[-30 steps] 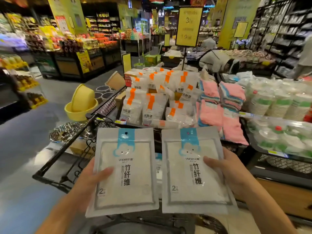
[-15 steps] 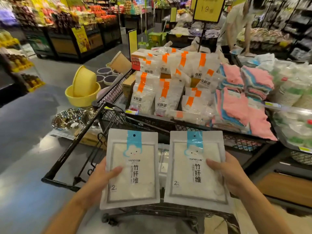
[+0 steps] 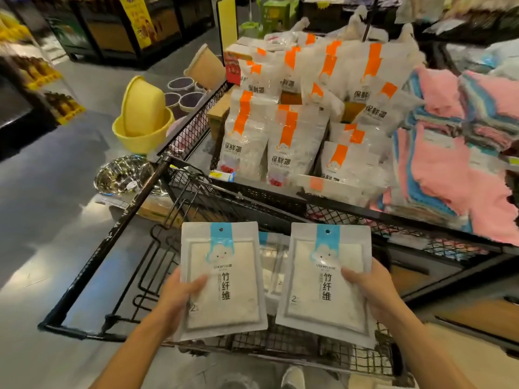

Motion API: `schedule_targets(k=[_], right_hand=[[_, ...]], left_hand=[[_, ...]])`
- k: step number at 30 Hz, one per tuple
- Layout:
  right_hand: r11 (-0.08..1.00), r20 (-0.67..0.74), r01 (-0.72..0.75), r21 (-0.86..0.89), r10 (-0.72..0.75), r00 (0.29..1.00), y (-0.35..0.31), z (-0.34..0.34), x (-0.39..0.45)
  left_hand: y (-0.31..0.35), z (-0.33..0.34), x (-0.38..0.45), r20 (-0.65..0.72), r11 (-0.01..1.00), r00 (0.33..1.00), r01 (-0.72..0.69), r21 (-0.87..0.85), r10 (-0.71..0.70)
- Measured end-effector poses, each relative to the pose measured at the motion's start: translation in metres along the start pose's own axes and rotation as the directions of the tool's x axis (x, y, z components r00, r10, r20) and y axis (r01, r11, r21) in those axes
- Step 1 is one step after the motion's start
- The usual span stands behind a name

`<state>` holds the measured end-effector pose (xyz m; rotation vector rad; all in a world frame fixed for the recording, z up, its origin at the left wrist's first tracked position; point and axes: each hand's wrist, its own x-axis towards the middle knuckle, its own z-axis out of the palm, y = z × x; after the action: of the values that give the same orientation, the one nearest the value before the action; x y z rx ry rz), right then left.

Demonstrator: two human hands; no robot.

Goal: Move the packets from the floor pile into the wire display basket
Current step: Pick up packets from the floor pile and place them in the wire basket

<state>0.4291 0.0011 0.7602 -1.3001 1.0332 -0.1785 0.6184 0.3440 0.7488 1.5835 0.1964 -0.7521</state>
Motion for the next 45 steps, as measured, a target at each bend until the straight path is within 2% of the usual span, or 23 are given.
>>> schedule_targets(k=[6, 12, 20, 27, 31, 35, 38, 40, 41, 43, 45], right_hand=[[0.989, -0.052, -0.139, -0.041, 0.137, 0.989, 0.027, 0.017, 0.051], [0.963, -0.143, -0.256, -0.081, 0.243, 0.959, 0.052, 0.042, 0.100], [0.923, -0.217, -0.352, -0.156, 0.315, 0.924, 0.085, 0.075, 0.164], [0.871, -0.297, -0.381, -0.309, 0.293, 0.909, 0.116, 0.088, 0.199], [0.788, -0.380, -0.394, -0.472, 0.222, 0.898, 0.129, 0.094, 0.202], [0.717, -0.422, -0.396, -0.574, 0.156, 0.893, 0.138, 0.103, 0.196], [0.542, -0.431, -0.381, -0.749, 0.038, 0.901, 0.142, 0.111, 0.193], [0.405, -0.410, -0.376, -0.833, 0.005, 0.912, 0.144, 0.112, 0.192], [0.371, -0.382, -0.353, -0.859, -0.004, 0.924, 0.144, 0.111, 0.191], [0.330, -0.315, -0.287, -0.899, -0.035, 0.948, 0.138, 0.106, 0.190], [0.315, -0.265, -0.229, -0.921, -0.078, 0.961, 0.130, 0.099, 0.186]], left_hand=[[-0.011, 0.021, 0.072, -0.011, 0.995, 0.996, 0.091, 0.032, -0.091], [-0.034, 0.030, 0.162, 0.076, 0.977, 0.979, 0.180, 0.113, -0.190], [-0.082, 0.036, 0.252, 0.082, 0.948, 0.961, 0.242, 0.208, -0.263], [-0.095, 0.051, 0.296, -0.005, 0.860, 0.967, 0.228, 0.456, -0.254], [-0.108, 0.052, 0.299, -0.024, 0.810, 0.995, 0.093, 0.579, -0.097], [-0.125, 0.055, 0.290, -0.011, 0.624, 1.000, 0.006, 0.781, 0.005], [-0.123, 0.062, 0.284, 0.003, 0.511, 1.000, -0.007, 0.860, 0.010], [-0.120, 0.064, 0.282, 0.046, 0.437, 0.998, -0.058, 0.898, 0.039], [-0.118, 0.063, 0.282, 0.063, 0.415, 0.996, -0.082, 0.906, 0.060], [-0.111, 0.062, 0.280, 0.100, 0.363, 0.989, -0.134, 0.922, 0.112], [-0.104, 0.060, 0.278, 0.186, 0.233, 0.967, -0.224, 0.946, 0.175]])
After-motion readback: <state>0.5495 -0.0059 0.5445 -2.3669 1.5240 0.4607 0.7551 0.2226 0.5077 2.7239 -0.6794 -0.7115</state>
